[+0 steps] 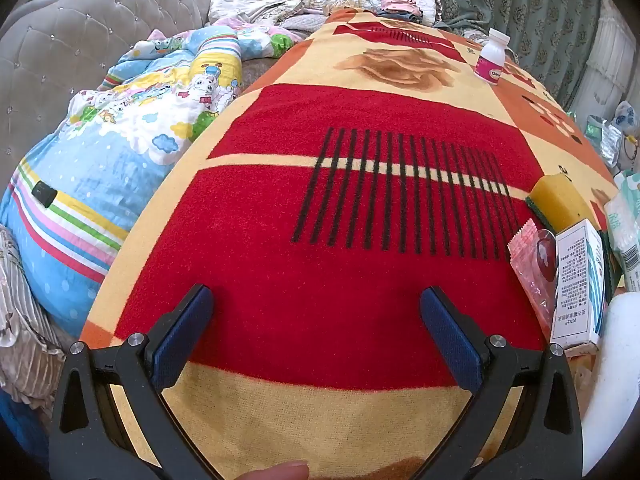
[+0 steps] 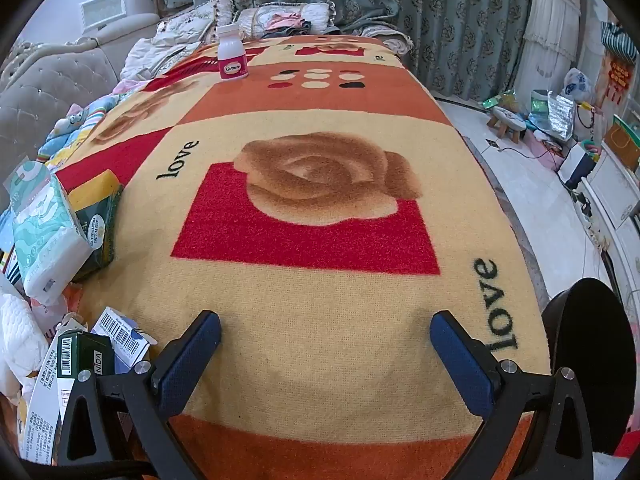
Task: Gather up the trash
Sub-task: 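Move both tools toward the trash pile on the blanket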
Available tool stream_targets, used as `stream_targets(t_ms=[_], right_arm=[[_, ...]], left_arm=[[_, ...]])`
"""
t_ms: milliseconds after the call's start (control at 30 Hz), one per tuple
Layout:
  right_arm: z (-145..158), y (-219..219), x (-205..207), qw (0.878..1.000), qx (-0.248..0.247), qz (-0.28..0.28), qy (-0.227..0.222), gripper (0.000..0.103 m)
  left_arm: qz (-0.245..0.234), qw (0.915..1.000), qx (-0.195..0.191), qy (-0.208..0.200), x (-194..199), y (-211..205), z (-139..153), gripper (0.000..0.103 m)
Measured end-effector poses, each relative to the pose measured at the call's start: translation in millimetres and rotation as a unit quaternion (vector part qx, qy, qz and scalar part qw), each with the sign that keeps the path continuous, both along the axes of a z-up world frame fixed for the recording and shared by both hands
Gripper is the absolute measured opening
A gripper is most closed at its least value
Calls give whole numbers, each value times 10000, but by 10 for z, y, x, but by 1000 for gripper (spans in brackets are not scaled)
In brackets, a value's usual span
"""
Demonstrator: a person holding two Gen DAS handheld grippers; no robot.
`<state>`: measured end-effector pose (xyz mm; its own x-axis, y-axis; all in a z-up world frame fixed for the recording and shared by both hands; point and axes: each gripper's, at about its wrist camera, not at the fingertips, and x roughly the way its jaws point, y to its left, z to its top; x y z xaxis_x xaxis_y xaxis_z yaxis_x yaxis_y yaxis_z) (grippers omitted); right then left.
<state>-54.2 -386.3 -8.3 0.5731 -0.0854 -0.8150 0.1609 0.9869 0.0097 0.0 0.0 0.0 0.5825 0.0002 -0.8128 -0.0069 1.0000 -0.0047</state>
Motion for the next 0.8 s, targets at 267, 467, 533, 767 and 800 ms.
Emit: stream_targets(t_ms=[267, 467, 533, 767, 800], right_arm=[[-1, 0, 0, 10000, 12, 0, -1, 103], [2, 0, 1, 10000, 14, -1, -1, 103], [-1, 0, 2, 10000, 12, -1, 0, 103], [43, -40, -16, 9996, 90, 184, 212, 103], [48, -40, -48, 9992, 106, 221, 304, 103]], left_arm=[[76, 10000, 8, 0, -8, -2, 2, 103], [90, 9997, -23, 209, -36, 17, 29, 103], [83, 9996, -77, 275, -88, 46, 71, 103], [53, 9995, -9, -303, -538, 69, 531, 102], [36, 9993, 14, -384, -595, 69, 595, 102]])
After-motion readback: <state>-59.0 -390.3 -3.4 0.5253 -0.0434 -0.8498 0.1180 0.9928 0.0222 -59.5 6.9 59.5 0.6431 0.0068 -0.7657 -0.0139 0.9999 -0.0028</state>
